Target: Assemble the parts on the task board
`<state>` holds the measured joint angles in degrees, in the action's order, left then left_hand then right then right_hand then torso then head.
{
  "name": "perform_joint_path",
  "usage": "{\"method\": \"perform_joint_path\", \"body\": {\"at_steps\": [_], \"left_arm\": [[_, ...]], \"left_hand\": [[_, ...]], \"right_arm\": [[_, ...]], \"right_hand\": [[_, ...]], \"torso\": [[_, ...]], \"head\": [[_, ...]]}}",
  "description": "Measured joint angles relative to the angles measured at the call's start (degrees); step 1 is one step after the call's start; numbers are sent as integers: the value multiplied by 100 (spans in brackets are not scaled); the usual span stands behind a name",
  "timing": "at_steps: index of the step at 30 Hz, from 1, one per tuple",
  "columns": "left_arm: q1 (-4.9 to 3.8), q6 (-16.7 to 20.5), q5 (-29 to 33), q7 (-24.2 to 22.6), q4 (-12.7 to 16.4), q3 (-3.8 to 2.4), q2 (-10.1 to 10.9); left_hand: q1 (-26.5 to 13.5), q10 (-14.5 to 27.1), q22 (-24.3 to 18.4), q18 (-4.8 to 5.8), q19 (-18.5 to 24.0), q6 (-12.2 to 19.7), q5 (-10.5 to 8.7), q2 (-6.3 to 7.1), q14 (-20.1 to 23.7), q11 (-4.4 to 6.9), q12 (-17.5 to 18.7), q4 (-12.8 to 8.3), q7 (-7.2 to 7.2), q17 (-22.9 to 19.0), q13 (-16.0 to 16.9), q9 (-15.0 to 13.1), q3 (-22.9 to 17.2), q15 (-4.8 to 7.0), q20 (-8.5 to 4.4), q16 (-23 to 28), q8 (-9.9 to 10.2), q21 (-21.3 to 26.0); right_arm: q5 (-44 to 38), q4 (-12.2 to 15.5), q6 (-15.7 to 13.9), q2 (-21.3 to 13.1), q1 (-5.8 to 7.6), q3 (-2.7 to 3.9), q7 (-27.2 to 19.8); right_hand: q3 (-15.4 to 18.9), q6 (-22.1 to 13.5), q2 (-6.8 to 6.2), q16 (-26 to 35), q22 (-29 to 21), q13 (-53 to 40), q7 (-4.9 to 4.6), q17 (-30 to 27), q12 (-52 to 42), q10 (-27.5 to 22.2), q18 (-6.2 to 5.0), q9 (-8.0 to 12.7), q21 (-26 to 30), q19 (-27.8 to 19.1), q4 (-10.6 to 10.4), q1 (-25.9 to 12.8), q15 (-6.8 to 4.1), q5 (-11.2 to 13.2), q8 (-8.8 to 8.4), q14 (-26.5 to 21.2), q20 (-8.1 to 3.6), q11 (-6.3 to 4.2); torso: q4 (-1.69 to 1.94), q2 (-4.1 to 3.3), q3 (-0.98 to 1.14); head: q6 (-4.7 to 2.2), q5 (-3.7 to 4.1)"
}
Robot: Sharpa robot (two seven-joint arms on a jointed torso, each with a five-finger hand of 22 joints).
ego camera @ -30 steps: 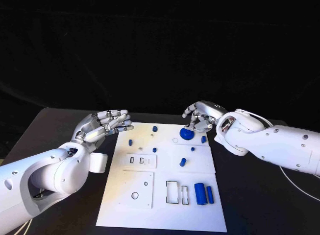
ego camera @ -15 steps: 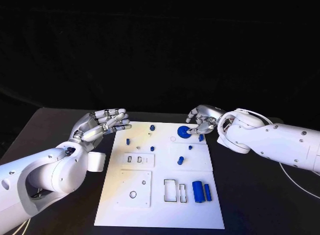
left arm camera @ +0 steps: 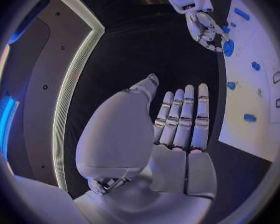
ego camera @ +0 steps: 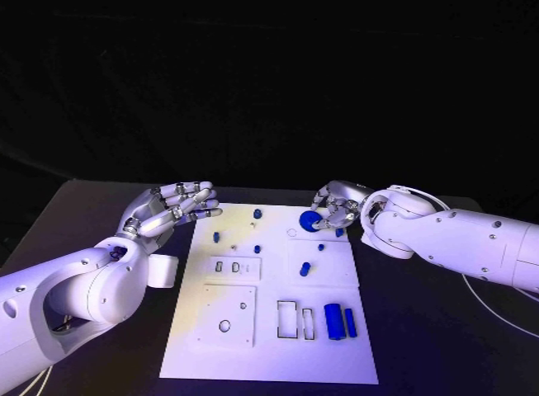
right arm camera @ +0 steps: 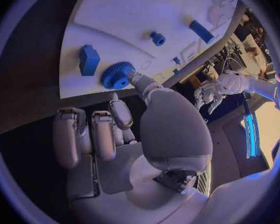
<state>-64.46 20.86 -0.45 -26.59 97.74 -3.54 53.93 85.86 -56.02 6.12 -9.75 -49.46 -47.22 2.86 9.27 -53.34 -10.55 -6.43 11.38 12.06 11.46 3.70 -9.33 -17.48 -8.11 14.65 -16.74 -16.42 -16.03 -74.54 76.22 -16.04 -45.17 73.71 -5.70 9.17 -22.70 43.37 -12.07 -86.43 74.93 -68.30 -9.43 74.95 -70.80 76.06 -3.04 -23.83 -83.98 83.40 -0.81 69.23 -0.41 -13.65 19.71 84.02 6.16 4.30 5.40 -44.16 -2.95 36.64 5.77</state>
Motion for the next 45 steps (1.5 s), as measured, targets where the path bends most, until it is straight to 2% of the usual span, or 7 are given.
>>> {"method": "perform_joint_path", "body": {"at_steps": [14, 19, 26, 32, 41, 42, 45], "left_arm": [[0, -12, 0, 3, -1, 0, -1], [0, -16, 0, 4, -2, 0, -1], [0, -19, 0, 7, -2, 0, 2], [0, -21, 0, 10, -2, 0, 4], [0, -23, 1, 14, -2, 0, 7], [0, -24, 1, 15, -2, 0, 7], [0, -25, 1, 17, -4, 0, 7]], "left_hand": [[0, 0, 0, 0, 0, 0, 0, 0, 0, 0, 0, 0, 0, -1, 1, 0, 0, 0, 0, 0, 0, 0], [0, 0, 0, 0, 0, 0, 0, 0, 0, 0, 0, 0, 0, -1, 1, -1, 0, 0, 0, 0, 0, 0], [0, 0, 0, 0, 0, 0, 0, 0, 0, 0, 0, 0, 0, 1, 1, -1, 0, 0, 0, 0, 0, 0], [0, 0, 1, 0, 0, 0, 0, 0, 0, 0, 0, 0, 0, 4, 1, -1, 0, 0, 0, 0, 0, 0], [0, 0, 1, 0, 0, 0, 0, 0, 0, 0, 0, 0, 0, 3, 1, -1, 0, 0, 0, 0, 0, 0], [0, 0, 1, 0, 0, 0, 0, 0, 0, 0, 0, 0, 0, 3, 1, -1, 0, 0, 0, 0, 0, 0], [0, 0, 1, 0, 0, 0, 0, 0, 0, 0, 0, 0, 0, 3, 1, -1, 0, 0, 0, 0, 0, 0]], "right_arm": [[-5, -190, 18, 159, -27, 1, -4], [-16, -200, 16, 178, -30, 2, -13], [-69, -203, 15, 180, -33, 4, -25], [-194, -180, -20, 173, -43, 5, -36], [-487, -53, -311, 160, -91, -16, -67], [-518, -31, -359, 159, -96, -18, -69], [-615, 62, -532, 150, -102, -18, -75]], "right_hand": [[-47, -1, 45, -23, -1, -221, 0, -1, -232, 104, 0, -30, -21, 20, -79, 45, 20, -32, 94, -21, 21, 2], [-118, 129, 152, -22, -1, -313, 22, -1, -311, 116, -1, -51, -21, 20, -146, 89, 20, -19, 178, -21, 21, -11], [-379, 304, 266, -45, -2, -451, 75, -2, -451, 189, -1, -39, -44, 42, -97, 174, 20, 149, 227, -21, -1, -45], [-636, 458, 296, -45, -2, -598, 84, -2, -577, 298, -2, -30, -70, 65, -7, 205, -2, 249, 292, 2, -25, -114], [-712, 490, 302, -45, -3, -665, 54, -3, -664, 378, -2, -29, -105, 50, -10, 213, -44, 283, 294, 0, -54, -154], [-722, 491, 301, -57, -3, -666, 53, -3, -688, 400, 50, -29, -105, 50, -21, 212, -44, 357, 295, 0, -53, -175], [-710, 525, 261, -67, -3, -666, 27, -3, -688, 399, 60, -29, -105, 70, -52, 170, -44, 422, 310, 0, -74, -174]], "torso": [[-8, -4, 3], [-9, -4, 5], [-10, -3, 6], [-10, -3, 6], [-10, -3, 6], [-10, -3, 6], [-9, -2, 6]], "head": [[20, -27], [26, -30], [34, -30], [36, -30], [35, -27], [33, -27], [25, -26]]}}
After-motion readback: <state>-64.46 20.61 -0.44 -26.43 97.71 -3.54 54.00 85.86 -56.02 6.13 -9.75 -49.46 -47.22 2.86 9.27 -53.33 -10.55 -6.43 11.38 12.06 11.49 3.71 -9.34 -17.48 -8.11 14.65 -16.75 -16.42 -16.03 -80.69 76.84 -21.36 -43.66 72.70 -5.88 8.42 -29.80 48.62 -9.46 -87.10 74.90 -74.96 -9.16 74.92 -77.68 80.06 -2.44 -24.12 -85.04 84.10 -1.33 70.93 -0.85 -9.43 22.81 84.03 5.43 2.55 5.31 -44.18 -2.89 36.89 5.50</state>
